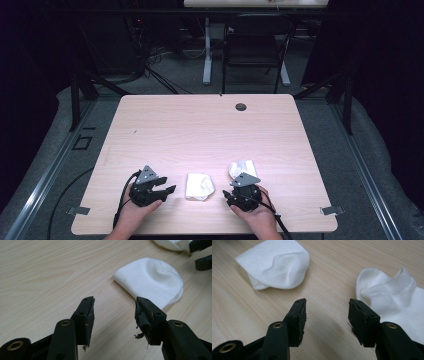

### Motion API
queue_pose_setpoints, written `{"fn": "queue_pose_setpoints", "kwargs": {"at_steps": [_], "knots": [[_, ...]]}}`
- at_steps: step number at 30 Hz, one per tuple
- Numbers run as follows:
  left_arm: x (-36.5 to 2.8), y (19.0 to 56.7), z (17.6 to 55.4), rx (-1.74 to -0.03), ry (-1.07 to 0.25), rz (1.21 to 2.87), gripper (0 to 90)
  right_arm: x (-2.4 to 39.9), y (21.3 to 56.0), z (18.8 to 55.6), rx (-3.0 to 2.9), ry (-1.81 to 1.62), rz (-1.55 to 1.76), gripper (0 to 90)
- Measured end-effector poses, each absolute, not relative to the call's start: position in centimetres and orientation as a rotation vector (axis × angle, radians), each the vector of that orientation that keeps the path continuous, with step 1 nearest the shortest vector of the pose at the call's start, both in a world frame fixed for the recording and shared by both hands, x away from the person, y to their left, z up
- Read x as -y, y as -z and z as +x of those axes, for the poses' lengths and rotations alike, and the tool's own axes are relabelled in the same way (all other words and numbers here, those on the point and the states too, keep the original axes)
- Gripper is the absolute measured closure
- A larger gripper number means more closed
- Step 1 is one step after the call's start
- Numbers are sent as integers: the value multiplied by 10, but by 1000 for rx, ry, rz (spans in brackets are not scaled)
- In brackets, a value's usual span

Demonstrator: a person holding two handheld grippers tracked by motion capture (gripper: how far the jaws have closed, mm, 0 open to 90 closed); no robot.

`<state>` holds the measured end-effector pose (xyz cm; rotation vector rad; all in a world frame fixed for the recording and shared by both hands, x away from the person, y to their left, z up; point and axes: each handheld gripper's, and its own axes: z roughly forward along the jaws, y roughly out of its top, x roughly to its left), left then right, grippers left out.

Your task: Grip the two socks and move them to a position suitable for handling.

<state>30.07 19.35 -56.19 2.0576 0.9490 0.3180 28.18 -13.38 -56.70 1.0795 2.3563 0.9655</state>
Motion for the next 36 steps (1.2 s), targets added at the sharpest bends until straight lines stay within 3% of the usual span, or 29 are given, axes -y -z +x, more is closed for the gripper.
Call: {"fn": "queue_pose_setpoints", "kwargs": {"at_steps": [3, 12, 26, 36], "knots": [[-190, 559, 299, -945, -373, 2052, 463, 131, 565, 280, -2360, -958, 1061, 495], [-179, 556, 300, -934, -359, 2068, 476, 135, 564, 282, -2338, -1003, 1119, 531], [-135, 556, 304, -875, -305, 2119, 590, 139, 563, 284, -2342, -1083, 1182, 650], [-107, 556, 312, -853, -283, 2129, 616, 143, 563, 285, -2330, -1109, 1206, 652]]}}
